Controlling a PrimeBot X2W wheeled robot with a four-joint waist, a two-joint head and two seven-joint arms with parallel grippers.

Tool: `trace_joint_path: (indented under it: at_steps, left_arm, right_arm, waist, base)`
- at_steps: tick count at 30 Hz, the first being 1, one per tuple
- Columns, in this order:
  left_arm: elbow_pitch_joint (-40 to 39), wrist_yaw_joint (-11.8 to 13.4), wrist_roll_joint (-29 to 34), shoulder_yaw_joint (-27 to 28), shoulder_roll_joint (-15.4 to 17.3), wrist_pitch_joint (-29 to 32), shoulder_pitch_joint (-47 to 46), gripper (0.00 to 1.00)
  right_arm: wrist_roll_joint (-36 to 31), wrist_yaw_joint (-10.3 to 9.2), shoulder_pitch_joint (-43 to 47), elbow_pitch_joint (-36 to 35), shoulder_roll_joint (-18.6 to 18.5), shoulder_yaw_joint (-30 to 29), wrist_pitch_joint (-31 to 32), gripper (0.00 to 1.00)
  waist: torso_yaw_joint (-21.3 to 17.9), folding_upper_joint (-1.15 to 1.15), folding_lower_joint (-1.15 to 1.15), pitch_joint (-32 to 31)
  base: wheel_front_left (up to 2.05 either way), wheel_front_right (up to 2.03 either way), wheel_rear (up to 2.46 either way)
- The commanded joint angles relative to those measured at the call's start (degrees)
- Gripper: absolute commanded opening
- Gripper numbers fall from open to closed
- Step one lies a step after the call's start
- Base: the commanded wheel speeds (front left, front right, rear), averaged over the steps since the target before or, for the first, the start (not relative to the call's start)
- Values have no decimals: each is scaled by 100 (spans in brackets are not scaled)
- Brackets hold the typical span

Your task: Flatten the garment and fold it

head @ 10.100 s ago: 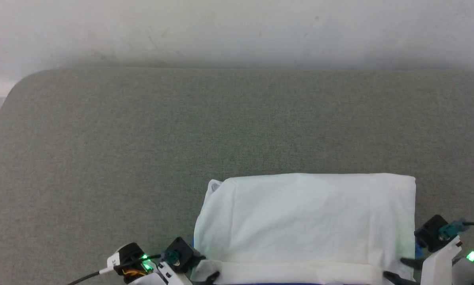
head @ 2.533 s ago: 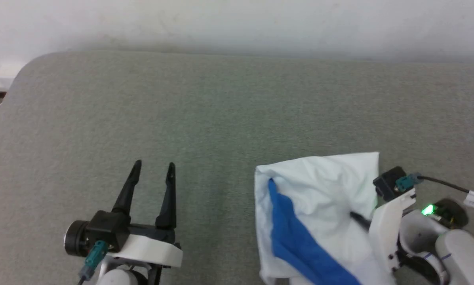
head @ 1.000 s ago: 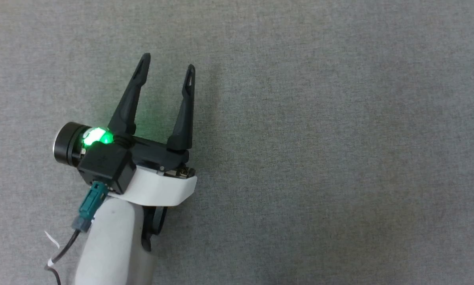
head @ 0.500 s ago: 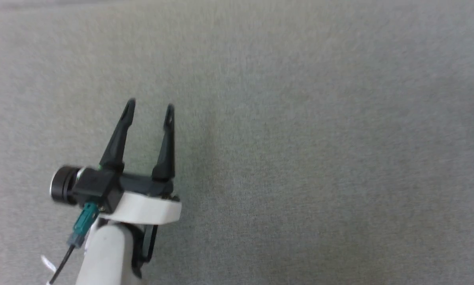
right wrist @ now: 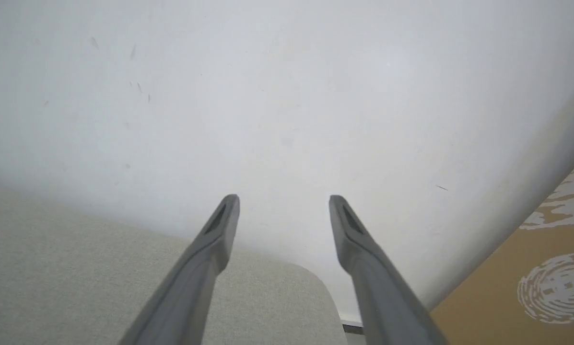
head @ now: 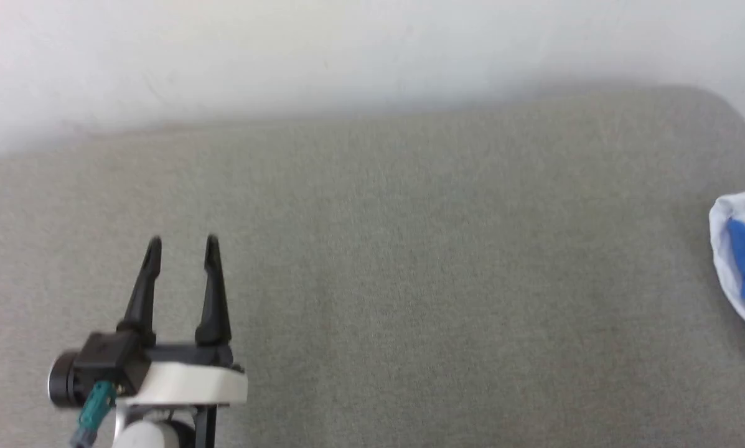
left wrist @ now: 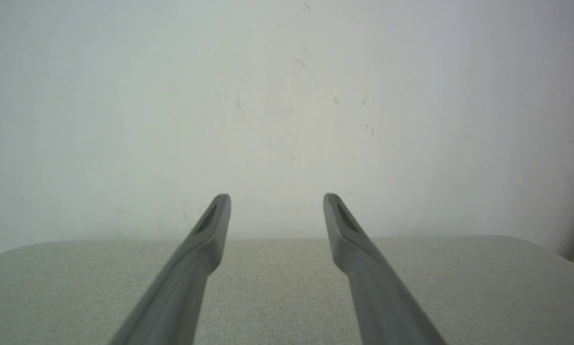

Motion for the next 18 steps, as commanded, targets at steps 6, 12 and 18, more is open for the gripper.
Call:
trace_joint_path:
  at_steps: [6,12,18]
  left_arm:
    - [128,255,-2,61,-25,-27,469,100]
    - [314,369,10,2,-26,-27,718,100]
    - [492,433,50,-72,-27,-27,790,100]
  right_arm:
    - [-233,-12,1139,-969,1237,-467,-510,100]
    - [-358,-12,2225,-1567,2258,-669,-822,100]
    - [-399,-12,2836,-1700,2622,-526,-886,100]
  waist:
    - [286,-1,2,-763]
    - [431,-1,2,-835]
    - [515,-1,2,-814]
  base:
    - [0,0,0]
    - [0,0,0]
    - [0,0,0]
